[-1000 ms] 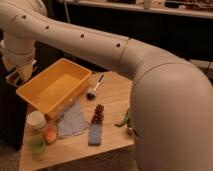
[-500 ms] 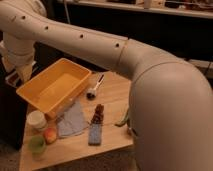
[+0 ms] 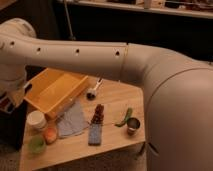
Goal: Place eraser in plastic cup
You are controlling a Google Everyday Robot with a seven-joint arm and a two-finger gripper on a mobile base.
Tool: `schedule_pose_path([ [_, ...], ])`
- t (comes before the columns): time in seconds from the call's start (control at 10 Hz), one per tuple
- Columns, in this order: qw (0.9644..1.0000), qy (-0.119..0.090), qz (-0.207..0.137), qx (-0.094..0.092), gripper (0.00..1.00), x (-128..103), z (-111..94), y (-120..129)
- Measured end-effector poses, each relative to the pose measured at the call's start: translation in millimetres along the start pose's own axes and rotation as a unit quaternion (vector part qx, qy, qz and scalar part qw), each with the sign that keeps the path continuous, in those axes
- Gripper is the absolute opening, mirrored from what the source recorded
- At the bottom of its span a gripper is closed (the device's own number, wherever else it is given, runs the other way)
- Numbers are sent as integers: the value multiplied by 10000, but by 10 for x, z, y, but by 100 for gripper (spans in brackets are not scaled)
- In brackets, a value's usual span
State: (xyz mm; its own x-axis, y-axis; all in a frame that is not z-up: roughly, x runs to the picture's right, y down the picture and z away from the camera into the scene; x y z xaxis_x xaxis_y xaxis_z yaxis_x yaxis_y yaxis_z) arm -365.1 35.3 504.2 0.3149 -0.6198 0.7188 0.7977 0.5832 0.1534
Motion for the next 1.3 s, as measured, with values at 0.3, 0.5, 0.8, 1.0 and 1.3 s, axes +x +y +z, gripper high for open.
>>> schedule_pose_path([
  [0.3,9993,-292,51,-239,0,-685,409,281],
  [0.5,9979,-463,184,-407,0,-900,766,569],
  [0.8,9939,-678,606,-625,0,-900,1155,1051],
  [1.0,9912,-770,745,-774,0,-743,1311,1256],
  [1.3,9899,-812,623,-985,0,-560,1455,1306],
])
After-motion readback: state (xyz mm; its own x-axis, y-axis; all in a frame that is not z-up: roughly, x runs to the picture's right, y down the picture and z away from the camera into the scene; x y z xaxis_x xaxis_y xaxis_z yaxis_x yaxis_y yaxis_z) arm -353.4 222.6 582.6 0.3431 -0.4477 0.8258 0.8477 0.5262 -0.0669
